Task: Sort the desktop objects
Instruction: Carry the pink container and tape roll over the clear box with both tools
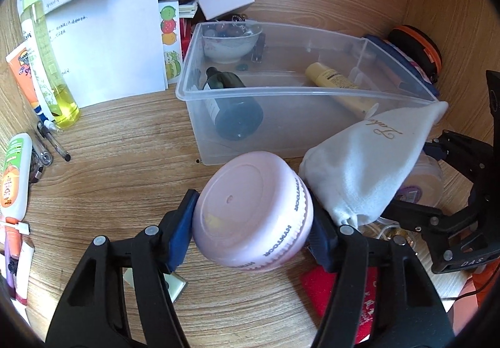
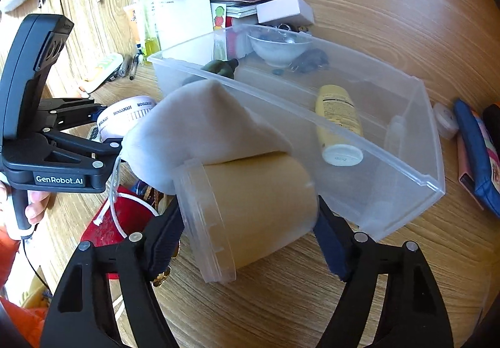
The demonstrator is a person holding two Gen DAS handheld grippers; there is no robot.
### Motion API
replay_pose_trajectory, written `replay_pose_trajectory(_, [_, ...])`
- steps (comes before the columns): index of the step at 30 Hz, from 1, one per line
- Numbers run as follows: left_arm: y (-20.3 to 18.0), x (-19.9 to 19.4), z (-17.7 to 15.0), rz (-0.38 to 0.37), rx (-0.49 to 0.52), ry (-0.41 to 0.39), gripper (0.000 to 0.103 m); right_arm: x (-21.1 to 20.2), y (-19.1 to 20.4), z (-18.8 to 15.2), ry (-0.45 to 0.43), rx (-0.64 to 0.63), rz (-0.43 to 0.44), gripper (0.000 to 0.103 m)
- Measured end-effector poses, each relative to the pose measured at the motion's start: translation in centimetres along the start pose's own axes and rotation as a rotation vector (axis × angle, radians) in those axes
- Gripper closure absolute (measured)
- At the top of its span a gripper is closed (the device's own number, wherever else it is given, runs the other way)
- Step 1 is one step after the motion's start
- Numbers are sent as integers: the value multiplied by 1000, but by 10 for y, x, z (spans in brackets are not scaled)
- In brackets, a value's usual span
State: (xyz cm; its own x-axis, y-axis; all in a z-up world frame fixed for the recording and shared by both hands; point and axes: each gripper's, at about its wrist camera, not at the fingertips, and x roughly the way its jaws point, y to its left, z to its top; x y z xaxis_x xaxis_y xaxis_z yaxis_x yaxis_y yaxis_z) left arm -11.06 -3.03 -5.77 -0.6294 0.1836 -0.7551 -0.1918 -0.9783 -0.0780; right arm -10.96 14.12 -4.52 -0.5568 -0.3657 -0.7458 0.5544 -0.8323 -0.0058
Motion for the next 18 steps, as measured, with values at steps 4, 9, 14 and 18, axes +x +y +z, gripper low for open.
replay_pose_trajectory(4, [2, -2, 0, 4, -12, -9, 39, -6, -1, -1, -9, 17, 2, 33])
replay_pose_trajectory(9, [4, -4, 1, 8, -26, -21, 39, -19, -1, -7, -24, 14, -26, 35])
replay_pose_trajectory(14, [4, -10, -1, 18, -23, -37, 39, -40, -10, -11, -51, 49, -43, 41])
replay_pose_trajectory(18, [5, -19, 1, 21, -28, -57, 39, -58, -15, -11, -77, 65, -67, 41])
